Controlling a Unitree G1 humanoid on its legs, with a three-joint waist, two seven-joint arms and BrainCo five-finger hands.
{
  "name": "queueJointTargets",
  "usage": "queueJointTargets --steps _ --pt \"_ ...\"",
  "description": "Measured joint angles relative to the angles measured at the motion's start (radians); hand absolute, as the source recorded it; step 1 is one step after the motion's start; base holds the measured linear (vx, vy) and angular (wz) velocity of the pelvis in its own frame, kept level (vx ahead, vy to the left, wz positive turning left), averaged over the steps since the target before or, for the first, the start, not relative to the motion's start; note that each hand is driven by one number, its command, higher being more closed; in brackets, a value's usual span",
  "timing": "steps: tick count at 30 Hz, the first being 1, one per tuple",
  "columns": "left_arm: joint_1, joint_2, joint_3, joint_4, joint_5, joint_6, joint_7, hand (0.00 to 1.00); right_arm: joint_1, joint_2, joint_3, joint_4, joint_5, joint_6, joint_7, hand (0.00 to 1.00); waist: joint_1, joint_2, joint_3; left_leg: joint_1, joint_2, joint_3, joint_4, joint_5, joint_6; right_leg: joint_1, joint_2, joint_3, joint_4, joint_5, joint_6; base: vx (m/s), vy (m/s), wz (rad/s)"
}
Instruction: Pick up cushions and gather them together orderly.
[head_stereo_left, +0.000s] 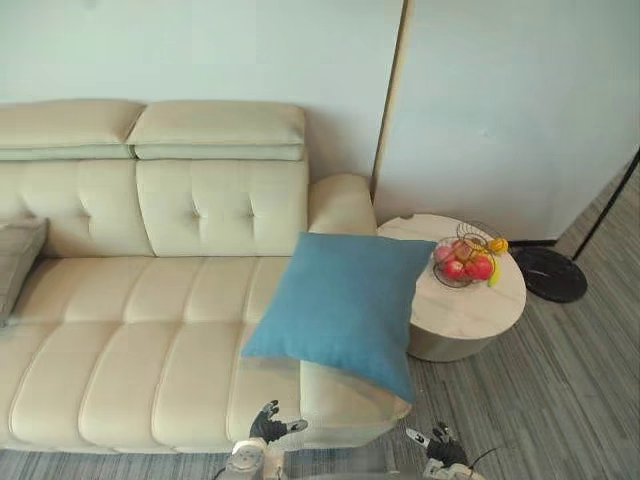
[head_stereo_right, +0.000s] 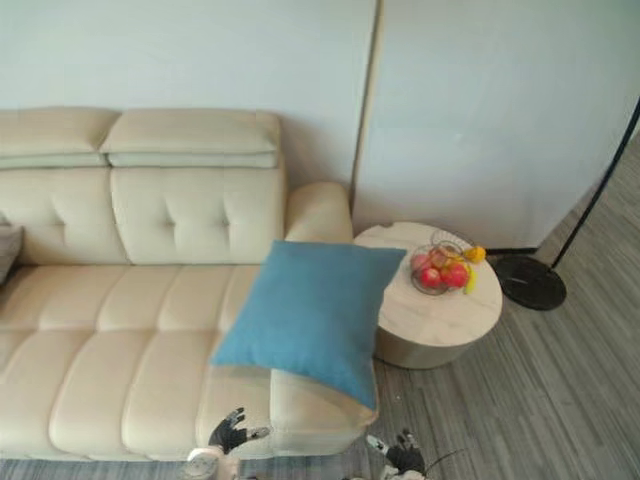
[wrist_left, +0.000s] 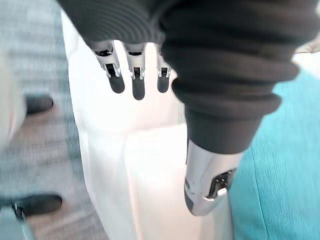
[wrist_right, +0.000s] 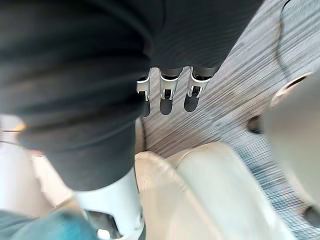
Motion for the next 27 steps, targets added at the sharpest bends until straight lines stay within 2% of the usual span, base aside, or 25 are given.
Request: queueJointTargets --steps 3,7,9,14,19,23,27 --pt "0.051 0.05 0.02 -0.117 -0.013 -0.011 0.015 0.0 0.042 -0.034 -0.011 -0.199 -0.01 -0.004 -0.013 0.0 -0.008 0.006 -0.001 0.031 -0.019 0.004 -0.084 0.043 0.001 0.001 -0.001 0.019 -0.02 0.022 0.013 0.05 0.066 0.02" --pt "0.063 0.131 0.127 -0.237 -0.046 -0.025 0.029 0.0 0.02 -0.105 -0.043 -0.407 -0.088 -0.029 -0.012 0.0 -0.017 0.004 -0.007 0.047 -0.029 0.023 -0.101 0.053 0.011 0.004 -0.001 0.042 -0.037 0.036 0.004 0.09 0.043 -0.14" --pt "0.058 0.164 0.163 -0.283 -0.062 -0.034 0.039 0.0 0.006 -0.112 -0.071 -0.468 -0.11 -0.035 -0.011 0.0 -0.025 0.004 -0.01 0.05 -0.034 0.022 -0.103 0.053 0.011 0.004 -0.001 0.045 -0.042 0.037 0.003 0.08 0.022 0.0" --pt "0.006 0.194 0.204 -0.359 -0.095 -0.044 0.076 0.0 -0.043 -0.142 -0.087 -0.497 -0.129 -0.037 -0.009 0.0 -0.028 0.005 -0.013 0.058 -0.036 0.023 -0.103 0.053 0.011 0.027 0.005 0.063 -0.08 0.05 -0.005 0.08 0.016 0.01" --pt "-0.076 0.193 0.201 -0.387 -0.117 -0.045 0.102 0.0 -0.156 -0.173 -0.019 -0.48 -0.126 -0.037 -0.005 0.0 -0.027 0.008 -0.008 0.033 -0.029 0.043 -0.1 0.053 0.011 -0.004 0.017 0.098 -0.099 0.082 -0.009 -0.03 -0.002 -0.19" --pt "-0.198 0.194 0.164 -0.387 -0.137 -0.045 0.131 0.0 -0.273 -0.19 0.049 -0.429 -0.121 -0.034 -0.018 0.0 -0.026 0.002 0.042 -0.023 -0.029 0.047 -0.097 0.075 0.02 -0.057 0.016 0.11 -0.108 0.118 -0.008 -0.14 0.001 -0.05" --pt "-0.334 0.172 0.107 -0.378 -0.138 -0.043 0.164 0.0 -0.358 -0.177 0.096 -0.42 -0.075 -0.027 -0.042 0.0 -0.009 -0.005 0.096 -0.129 -0.023 0.041 -0.055 0.084 0.026 -0.146 0.012 0.113 -0.085 0.137 -0.011 -0.14 -0.014 0.09"
